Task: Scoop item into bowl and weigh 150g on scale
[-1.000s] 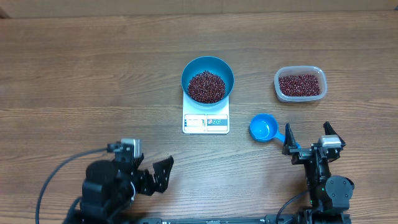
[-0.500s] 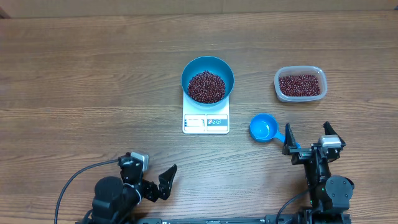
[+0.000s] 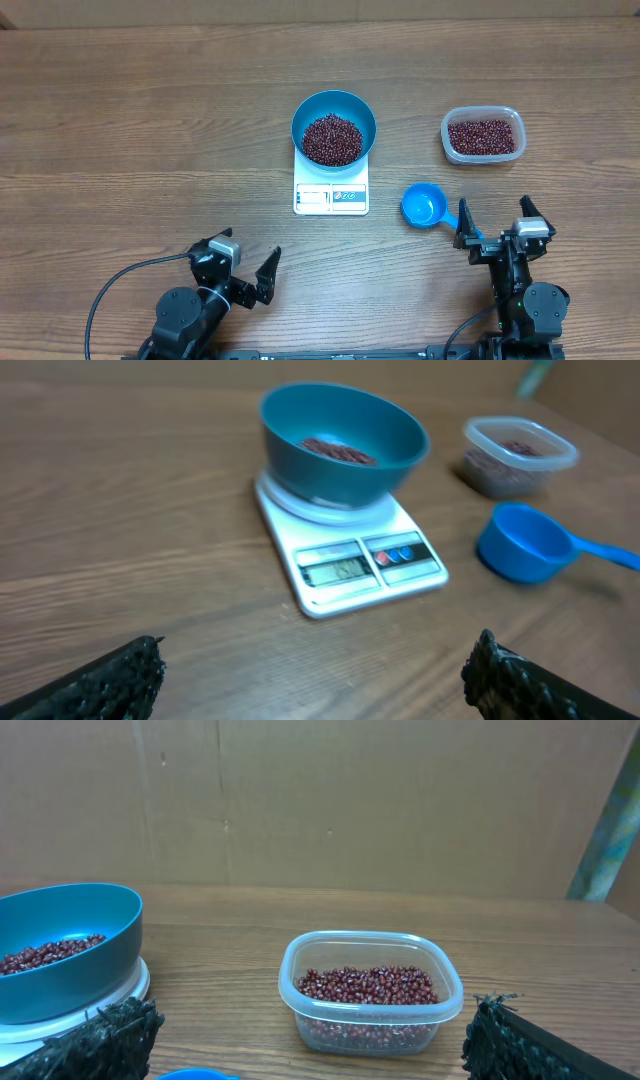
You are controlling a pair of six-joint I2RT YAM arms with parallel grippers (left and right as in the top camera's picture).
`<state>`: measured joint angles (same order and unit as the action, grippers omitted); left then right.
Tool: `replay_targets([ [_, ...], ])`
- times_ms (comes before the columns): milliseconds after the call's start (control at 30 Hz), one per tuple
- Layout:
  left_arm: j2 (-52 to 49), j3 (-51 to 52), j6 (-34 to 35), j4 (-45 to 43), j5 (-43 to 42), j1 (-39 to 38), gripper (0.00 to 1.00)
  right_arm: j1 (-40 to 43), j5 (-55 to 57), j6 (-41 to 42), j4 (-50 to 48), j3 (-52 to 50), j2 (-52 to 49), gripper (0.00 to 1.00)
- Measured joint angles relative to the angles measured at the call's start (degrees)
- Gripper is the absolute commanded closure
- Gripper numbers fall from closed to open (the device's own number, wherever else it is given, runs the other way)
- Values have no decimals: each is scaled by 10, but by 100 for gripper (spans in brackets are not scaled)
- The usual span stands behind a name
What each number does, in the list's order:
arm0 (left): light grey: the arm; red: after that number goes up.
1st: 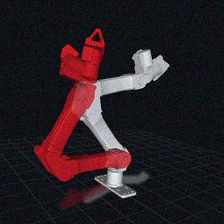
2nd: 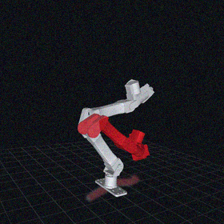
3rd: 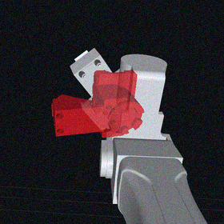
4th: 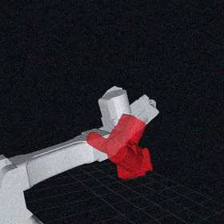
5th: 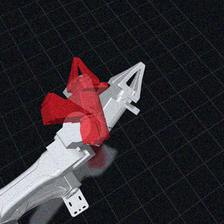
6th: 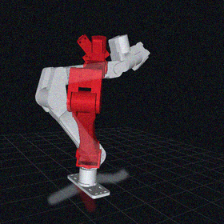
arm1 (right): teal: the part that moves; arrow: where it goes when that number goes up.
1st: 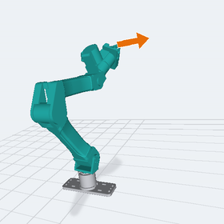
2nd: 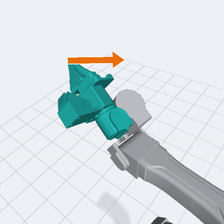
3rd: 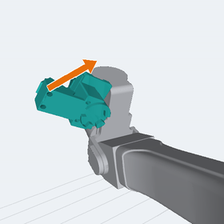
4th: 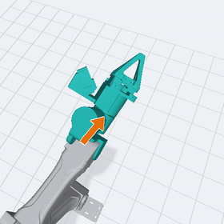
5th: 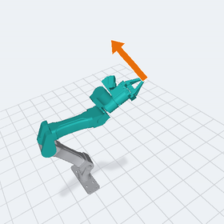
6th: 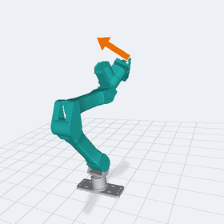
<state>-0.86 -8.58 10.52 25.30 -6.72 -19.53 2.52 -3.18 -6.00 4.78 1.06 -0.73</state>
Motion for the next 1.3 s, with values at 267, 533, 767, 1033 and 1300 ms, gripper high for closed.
replay_targets([
  [267,0,23,14,-95,81,0,1,0,0,0,0,0,0,0],
  [533,0,76,16,-210,117,0,1,0,0,0,0,0,0,0],
  [767,0,79,7,-210,113,0,0,0,0,0,0,0,0,0],
  [1033,0,79,-2,-210,113,0,0,0,0,0,0,0,0,0],
  [1300,0,79,-2,-210,113,0,0,0,0,0,0,0,0,0],
])
